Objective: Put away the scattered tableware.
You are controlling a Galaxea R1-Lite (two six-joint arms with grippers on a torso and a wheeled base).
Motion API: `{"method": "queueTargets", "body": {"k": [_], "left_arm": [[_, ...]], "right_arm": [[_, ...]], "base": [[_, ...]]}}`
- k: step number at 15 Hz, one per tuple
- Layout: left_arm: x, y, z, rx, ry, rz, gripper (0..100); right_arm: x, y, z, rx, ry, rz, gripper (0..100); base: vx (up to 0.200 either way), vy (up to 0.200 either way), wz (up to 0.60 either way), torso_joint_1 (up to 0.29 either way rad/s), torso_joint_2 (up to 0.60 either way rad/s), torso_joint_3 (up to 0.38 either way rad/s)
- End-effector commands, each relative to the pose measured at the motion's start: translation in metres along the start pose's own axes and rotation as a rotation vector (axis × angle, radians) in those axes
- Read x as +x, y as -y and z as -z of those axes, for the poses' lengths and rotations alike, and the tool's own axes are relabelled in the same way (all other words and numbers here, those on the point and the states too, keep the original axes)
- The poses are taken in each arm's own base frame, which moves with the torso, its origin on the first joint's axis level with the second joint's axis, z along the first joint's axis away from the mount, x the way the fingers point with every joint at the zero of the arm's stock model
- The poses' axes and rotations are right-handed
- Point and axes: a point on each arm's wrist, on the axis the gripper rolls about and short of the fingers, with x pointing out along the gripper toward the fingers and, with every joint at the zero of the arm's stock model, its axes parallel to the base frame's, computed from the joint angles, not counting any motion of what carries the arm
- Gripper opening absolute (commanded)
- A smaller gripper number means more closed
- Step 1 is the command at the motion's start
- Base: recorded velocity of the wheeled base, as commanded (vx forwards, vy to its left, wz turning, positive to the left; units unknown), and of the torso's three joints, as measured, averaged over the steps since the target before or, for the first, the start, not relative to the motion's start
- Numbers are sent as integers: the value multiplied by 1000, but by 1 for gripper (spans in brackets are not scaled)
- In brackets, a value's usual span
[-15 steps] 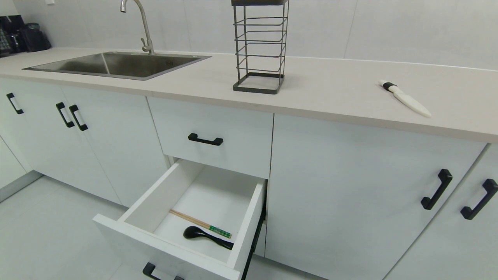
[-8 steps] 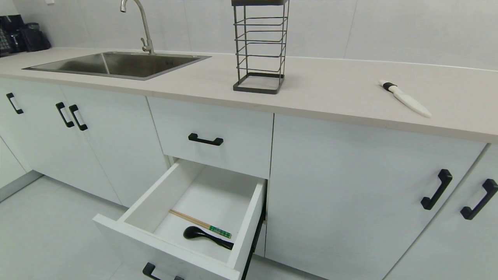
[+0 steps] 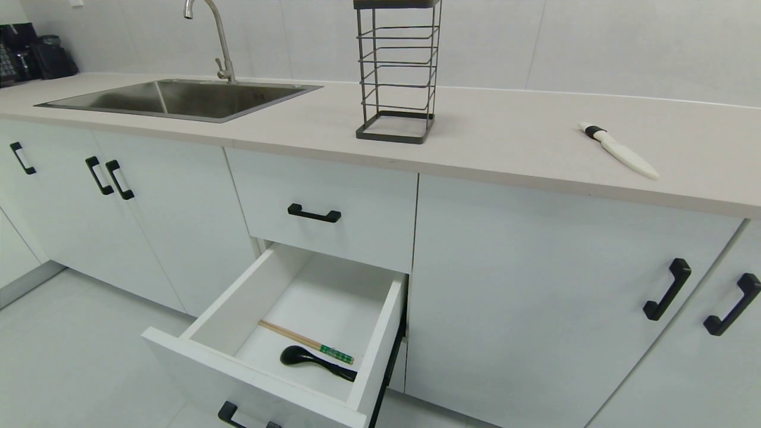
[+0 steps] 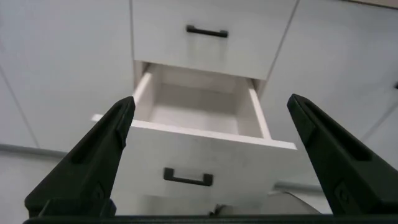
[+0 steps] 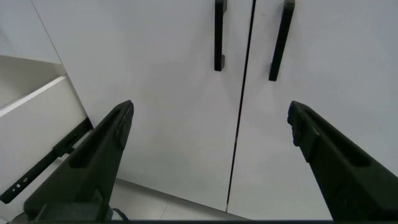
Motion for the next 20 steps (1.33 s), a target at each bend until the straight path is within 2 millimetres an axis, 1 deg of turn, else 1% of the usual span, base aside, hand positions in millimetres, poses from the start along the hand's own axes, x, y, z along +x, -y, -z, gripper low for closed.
{"method": "queueTargets", "body": {"k": [1, 3, 5, 6, 7, 8, 9, 10, 12, 13, 15, 16, 17, 18, 19, 20], "left_arm": [[37, -10, 0, -145, -295, 48, 100], [54, -17, 8, -188, -450, 37, 100], [65, -20, 17, -215, -574, 53, 100], [67, -21, 25, -226, -634, 60, 100], [67, -21, 28, -229, -662, 67, 100], [67, -21, 40, -228, -746, 99, 100], [67, -20, 42, -226, -763, 109, 100], [72, -21, 44, -231, -808, 109, 100], [79, -22, 45, -228, -829, 107, 100], [87, -24, 46, -167, -849, 96, 100], [95, -28, 51, -14, -904, 51, 100], [99, -30, 53, 36, -934, 54, 100], [104, -31, 54, 46, -945, 55, 100], [110, -32, 54, 47, -947, 56, 100], [125, -34, 56, 53, -926, 55, 100], [133, -36, 59, 61, -915, 50, 100]], "right_arm": [[0, 0, 0, 0, -3, -1, 100], [0, 0, 0, 0, -3, -1, 100], [0, 0, 0, 0, -3, -1, 100], [0, 0, 0, 0, -3, -1, 100], [0, 0, 0, 0, -3, -1, 100], [0, 0, 0, 0, -3, -1, 100], [0, 0, 0, 0, -3, -1, 100], [0, 0, 0, 0, -3, -1, 100], [0, 0, 0, 0, -3, -1, 100], [0, 0, 0, 0, -3, -1, 100], [0, 0, 0, 0, -3, -1, 100], [0, 0, 0, 0, -3, 1, 100], [0, 0, 0, 0, -3, -1, 100], [0, 0, 0, 0, -3, -1, 100], [0, 0, 0, 0, -3, -1, 100], [0, 0, 0, 0, -3, -1, 100]], "base": [[0, 0, 0, 0, 0, 0], [0, 0, 0, 0, 0, 0], [0, 0, 0, 0, 0, 0], [0, 0, 0, 0, 0, 0], [0, 0, 0, 0, 0, 0], [0, 0, 0, 0, 0, 0], [0, 0, 0, 0, 0, 0], [0, 0, 0, 0, 0, 0], [0, 0, 0, 0, 0, 0], [0, 0, 0, 0, 0, 0], [0, 0, 0, 0, 0, 0], [0, 0, 0, 0, 0, 0], [0, 0, 0, 0, 0, 0], [0, 0, 0, 0, 0, 0], [0, 0, 0, 0, 0, 0], [0, 0, 0, 0, 0, 0]]}}
